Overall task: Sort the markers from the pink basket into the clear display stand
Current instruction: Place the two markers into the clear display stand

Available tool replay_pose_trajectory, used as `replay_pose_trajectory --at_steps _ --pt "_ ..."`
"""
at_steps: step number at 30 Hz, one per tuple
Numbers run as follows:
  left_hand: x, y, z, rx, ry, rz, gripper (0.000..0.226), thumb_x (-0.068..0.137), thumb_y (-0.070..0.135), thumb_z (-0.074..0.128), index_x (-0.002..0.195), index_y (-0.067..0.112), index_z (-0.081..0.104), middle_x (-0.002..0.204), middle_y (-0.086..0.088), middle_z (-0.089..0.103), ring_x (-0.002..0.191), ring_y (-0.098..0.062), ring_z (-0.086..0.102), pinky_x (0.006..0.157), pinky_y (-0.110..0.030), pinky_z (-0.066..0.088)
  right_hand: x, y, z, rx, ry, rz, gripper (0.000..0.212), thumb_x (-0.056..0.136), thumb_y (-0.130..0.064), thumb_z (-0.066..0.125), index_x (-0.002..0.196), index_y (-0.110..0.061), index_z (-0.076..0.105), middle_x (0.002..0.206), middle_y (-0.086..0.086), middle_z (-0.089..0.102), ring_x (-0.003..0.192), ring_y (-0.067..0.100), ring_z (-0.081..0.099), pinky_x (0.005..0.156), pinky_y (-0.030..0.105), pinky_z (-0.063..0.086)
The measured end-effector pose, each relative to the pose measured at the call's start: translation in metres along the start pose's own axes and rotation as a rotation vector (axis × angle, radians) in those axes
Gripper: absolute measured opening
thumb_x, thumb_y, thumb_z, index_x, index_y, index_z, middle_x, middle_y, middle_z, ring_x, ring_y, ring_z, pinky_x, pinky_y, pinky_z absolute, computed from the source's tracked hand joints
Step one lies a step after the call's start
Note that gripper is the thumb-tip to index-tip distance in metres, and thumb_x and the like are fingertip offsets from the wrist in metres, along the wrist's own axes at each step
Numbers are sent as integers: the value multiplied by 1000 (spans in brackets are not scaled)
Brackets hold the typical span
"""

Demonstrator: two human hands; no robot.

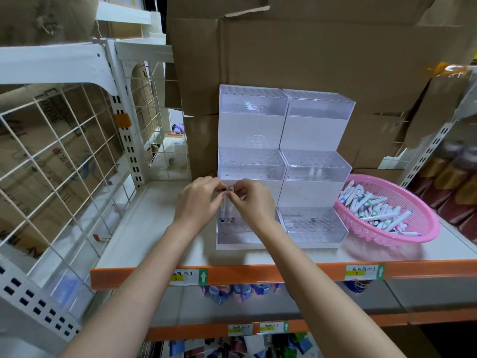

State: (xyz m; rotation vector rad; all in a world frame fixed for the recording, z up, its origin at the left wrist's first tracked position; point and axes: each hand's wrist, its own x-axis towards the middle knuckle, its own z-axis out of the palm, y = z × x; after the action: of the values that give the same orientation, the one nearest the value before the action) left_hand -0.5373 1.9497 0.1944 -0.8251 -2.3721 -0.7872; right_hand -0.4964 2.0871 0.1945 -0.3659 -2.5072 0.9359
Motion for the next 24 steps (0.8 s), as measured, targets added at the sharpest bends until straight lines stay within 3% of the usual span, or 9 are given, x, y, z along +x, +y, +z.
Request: replay_pose_trajectory --at_steps 6,12,17,24 --pt "1 -1 1 -3 -6 5 9 81 18 68 89 21 69 82 8 65 84 -18 61 61 -31 47 1 -1 2 -2 -26 -36 10 89 -29 65 91 -19 68 88 0 71 86 20 63 68 33 50" --pt "0 -2 0 28 5 62 8 81 15 68 87 17 65 87 5 62 86 -19 60 59 -29 45 5 -2 -8 -102 -70 -97 14 89 -33 64 95 -20 65 89 -4 69 88 19 61 65 30 46" --pt "-3 -1 -1 68 11 138 15 78 11 70 91 13 63 92 0 59 84 -21 59 60 -30 46 -3 0 -9 -20 -4 -215 12 88 -27 66 95 -20 60 83 -8 65 78 16 60 63 34 50" --pt "-5 -2 -2 187 -42 294 23 70 6 73 91 10 64 95 -3 62 82 -23 61 64 -32 48 -4 6 -4 -30 -2 -237 8 90 -30 63 93 -24 58 84 -11 64 76 14 59 63 36 52"
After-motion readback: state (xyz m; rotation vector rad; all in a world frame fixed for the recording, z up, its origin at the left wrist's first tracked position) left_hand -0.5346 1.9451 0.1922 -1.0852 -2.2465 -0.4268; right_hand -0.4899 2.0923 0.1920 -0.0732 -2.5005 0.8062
